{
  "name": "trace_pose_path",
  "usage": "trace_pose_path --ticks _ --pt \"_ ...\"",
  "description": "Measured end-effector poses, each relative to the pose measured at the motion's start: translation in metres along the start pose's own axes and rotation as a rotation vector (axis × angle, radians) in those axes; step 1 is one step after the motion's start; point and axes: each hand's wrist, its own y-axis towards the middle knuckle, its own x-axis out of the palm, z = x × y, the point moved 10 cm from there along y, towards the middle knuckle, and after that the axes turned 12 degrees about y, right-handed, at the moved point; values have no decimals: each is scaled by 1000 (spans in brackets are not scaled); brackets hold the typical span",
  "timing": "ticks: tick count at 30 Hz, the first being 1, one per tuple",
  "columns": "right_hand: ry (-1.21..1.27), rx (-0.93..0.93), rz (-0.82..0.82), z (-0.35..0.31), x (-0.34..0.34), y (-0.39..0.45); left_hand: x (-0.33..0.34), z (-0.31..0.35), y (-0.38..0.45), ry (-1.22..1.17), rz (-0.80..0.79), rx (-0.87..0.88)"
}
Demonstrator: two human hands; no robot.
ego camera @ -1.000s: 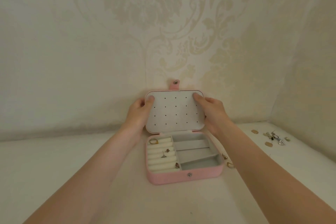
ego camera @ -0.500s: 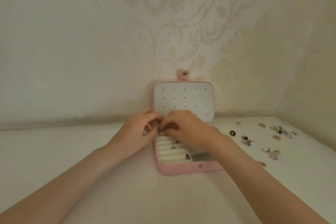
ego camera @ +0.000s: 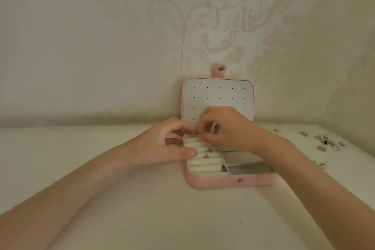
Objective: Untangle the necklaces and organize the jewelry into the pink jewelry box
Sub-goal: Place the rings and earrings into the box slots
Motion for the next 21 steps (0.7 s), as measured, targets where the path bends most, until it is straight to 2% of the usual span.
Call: trace_pose_path --ticks 3,9,12,17,21 --pt "177 114 44 8 -24 -16 16 0 -3 61 -150 -8" --pt "451 233 -327 -13 0 -40 22 8 -3 114 -98 33" --pt "439 280 -424 -18 17 -45 24 11 -4 139 -91 58" --pt "374 317 -385 -17 22 -44 25 6 -8 -18 -237 26" --pt "283 317 -359 -19 24 -42 23 6 -7 -1 -222 42"
